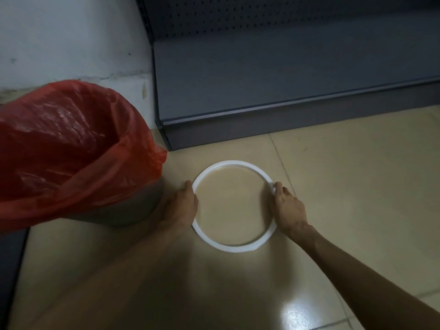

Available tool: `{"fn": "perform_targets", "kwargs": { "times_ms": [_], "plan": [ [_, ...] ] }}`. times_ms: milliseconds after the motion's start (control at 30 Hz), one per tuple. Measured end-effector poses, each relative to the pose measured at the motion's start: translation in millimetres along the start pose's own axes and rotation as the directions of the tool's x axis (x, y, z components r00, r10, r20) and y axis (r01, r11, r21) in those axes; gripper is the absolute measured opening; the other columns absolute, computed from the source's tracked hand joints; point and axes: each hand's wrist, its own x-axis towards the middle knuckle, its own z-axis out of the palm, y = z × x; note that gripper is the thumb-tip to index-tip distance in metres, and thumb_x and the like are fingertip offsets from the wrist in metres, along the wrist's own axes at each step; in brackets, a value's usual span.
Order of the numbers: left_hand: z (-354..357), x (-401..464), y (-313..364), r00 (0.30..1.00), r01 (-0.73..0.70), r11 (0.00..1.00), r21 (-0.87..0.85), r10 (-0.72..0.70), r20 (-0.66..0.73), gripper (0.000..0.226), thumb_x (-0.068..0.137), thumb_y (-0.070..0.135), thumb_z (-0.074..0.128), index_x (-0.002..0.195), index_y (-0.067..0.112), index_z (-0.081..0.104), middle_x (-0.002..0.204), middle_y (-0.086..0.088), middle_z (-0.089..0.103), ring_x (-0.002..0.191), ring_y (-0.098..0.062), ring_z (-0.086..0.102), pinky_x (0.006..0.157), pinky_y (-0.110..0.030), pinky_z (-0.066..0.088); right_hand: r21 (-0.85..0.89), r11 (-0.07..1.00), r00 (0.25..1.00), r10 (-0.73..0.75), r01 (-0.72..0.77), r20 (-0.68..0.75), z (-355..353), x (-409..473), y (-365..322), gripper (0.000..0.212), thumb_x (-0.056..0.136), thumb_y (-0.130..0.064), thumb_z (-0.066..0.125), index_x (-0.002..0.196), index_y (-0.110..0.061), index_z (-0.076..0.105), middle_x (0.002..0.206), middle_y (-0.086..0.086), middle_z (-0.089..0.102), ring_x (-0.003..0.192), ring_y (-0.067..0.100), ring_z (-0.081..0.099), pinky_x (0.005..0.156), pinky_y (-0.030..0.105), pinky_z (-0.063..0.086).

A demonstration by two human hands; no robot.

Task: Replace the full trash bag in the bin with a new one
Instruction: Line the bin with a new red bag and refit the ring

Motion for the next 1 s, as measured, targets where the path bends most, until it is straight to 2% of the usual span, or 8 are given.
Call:
{"fn": "perform_targets", "kwargs": {
  "times_ms": [167,267,333,467,600,767,867,1000],
  "plan": [
    [-26,12,32,0.998,0.015,0.998,0.062,-0.012,-0.060,0.028,0.100,0.018,0.042,0.126,0.008,0.046,0.105,-0.015,0.068,0.093,-0.035,0.066,0.068,-0.037,0.044,0.055,0.994,0.992,-0.094,0.099,-0.080,-51,20,7,0.037,0.095,-0.013,0.047,0.130,-0.004,0.040,0.102,0.019,0.062,0.077,0.040,0.064,0.062,0.042,0.051],
    [-58,18,69,0.998,0.025,0.999,0.042,-0.022,-0.061,0.033,0.101,0.015,0.037,0.133,0.009,0.042,0.106,-0.016,0.068,0.094,-0.036,0.066,0.065,-0.038,0.040,-0.006,0.991,0.981,-0.131,0.131,-0.144,-112,37,14,0.035,0.093,-0.012,0.050,0.127,-0.004,0.045,0.090,0.018,0.062,0.065,0.039,0.060,0.053,0.036,0.042],
    [-84,22,92,0.997,0.018,1.000,0.025,-0.016,-0.074,0.031,0.100,0.013,0.037,0.130,0.007,0.044,0.107,-0.017,0.068,0.097,-0.038,0.066,0.069,-0.042,0.048,-0.046,0.991,0.973,-0.129,0.123,-0.193,-157,47,18,0.027,0.091,-0.009,0.054,0.117,-0.003,0.052,0.085,0.018,0.062,0.064,0.039,0.059,0.054,0.034,0.038],
    [-139,21,127,0.999,-0.017,0.999,-0.031,0.016,-0.050,0.026,0.098,0.007,0.040,0.119,0.001,0.053,0.111,-0.019,0.067,0.105,-0.038,0.064,0.078,-0.043,0.049,-0.030,0.993,0.964,-0.116,0.112,-0.239,-225,61,20,0.009,0.087,-0.003,0.055,0.092,-0.001,0.062,0.085,0.021,0.066,0.075,0.042,0.062,0.065,0.044,0.051],
    [-158,10,139,0.998,-0.032,0.999,0.001,0.032,0.053,0.035,0.096,-0.001,0.037,0.126,-0.003,0.056,0.119,-0.019,0.065,0.112,-0.035,0.061,0.086,-0.038,0.049,0.045,0.995,0.978,-0.077,0.087,-0.191,-229,55,-1,0.010,0.086,-0.008,0.060,0.092,-0.001,0.062,0.089,0.021,0.065,0.081,0.042,0.063,0.068,0.043,0.050],
    [-166,-4,137,0.998,-0.048,0.999,0.001,0.048,0.041,0.032,0.092,-0.008,0.038,0.117,-0.006,0.058,0.113,-0.023,0.064,0.105,-0.038,0.060,0.082,-0.040,0.050,-0.024,0.999,0.986,0.023,-0.028,-0.165,-227,49,-3,0.039,0.085,-0.018,0.069,0.117,0.001,0.058,0.107,0.022,0.061,0.097,0.041,0.058,0.077,0.042,0.050],
    [-181,-12,138,0.998,-0.056,0.998,-0.023,0.057,0.019,0.032,0.092,-0.008,0.037,0.117,-0.006,0.057,0.112,-0.023,0.065,0.105,-0.039,0.061,0.081,-0.040,0.050,0.029,0.995,0.989,0.103,-0.100,-0.108,-238,44,-1,0.029,0.088,-0.017,0.063,0.111,-0.001,0.060,0.095,0.019,0.066,0.089,0.038,0.064,0.071,0.038,0.049],
    [-216,-16,135,0.999,-0.035,0.998,-0.055,0.033,-0.036,0.030,0.093,-0.004,0.037,0.117,-0.004,0.054,0.112,-0.024,0.065,0.107,-0.044,0.059,0.076,-0.043,0.044,0.116,0.991,0.987,0.082,-0.066,-0.136,-259,38,-13,0.014,0.088,-0.013,0.063,0.096,-0.002,0.068,0.072,0.008,0.062,0.069,0.032,0.062,0.059,0.030,0.038]
  ]
}}
